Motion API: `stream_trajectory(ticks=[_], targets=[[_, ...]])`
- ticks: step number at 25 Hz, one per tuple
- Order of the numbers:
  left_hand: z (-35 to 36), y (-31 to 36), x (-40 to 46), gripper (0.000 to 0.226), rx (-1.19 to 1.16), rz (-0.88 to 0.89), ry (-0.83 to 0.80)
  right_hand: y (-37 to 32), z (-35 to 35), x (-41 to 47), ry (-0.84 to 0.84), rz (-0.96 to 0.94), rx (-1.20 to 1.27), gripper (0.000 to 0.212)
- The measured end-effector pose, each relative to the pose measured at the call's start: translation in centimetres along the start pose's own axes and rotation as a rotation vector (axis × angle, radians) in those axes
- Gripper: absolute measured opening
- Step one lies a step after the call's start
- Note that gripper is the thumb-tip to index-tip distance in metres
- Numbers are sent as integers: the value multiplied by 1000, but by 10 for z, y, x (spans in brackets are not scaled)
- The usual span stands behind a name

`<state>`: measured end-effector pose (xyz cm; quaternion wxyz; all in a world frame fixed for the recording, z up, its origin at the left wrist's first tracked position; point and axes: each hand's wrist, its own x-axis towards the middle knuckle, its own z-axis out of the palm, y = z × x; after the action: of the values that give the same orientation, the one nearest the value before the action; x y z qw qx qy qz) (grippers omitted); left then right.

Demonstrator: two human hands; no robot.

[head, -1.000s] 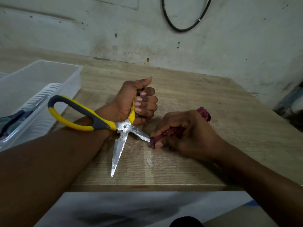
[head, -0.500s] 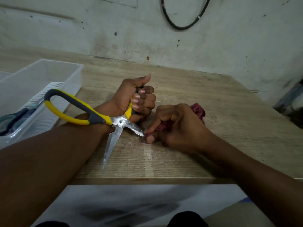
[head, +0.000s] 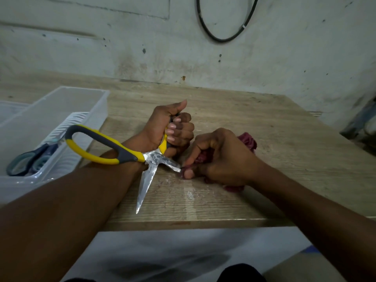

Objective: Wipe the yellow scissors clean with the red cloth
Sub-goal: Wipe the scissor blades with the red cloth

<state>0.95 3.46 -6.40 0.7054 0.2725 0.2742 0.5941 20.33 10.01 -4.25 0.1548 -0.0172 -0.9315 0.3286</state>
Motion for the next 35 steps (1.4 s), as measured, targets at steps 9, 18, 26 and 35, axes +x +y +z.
stream_trajectory(ticks=[9, 18, 26, 35], targets=[[1, -1, -6, 54, -21, 61, 20, 1, -15, -1, -133, 142, -87, 19], [-6, -2, -7, 56, -73, 70, -47, -5, -15, 3, -171, 198, -115, 15], [-8, -1, -5, 56, -93, 38, -120, -13, 4, -10, 94, 245, 83, 20], [5, -7, -9, 57, -64, 248, 102, -3, -25, -39, 91, 281, 28, 16]])
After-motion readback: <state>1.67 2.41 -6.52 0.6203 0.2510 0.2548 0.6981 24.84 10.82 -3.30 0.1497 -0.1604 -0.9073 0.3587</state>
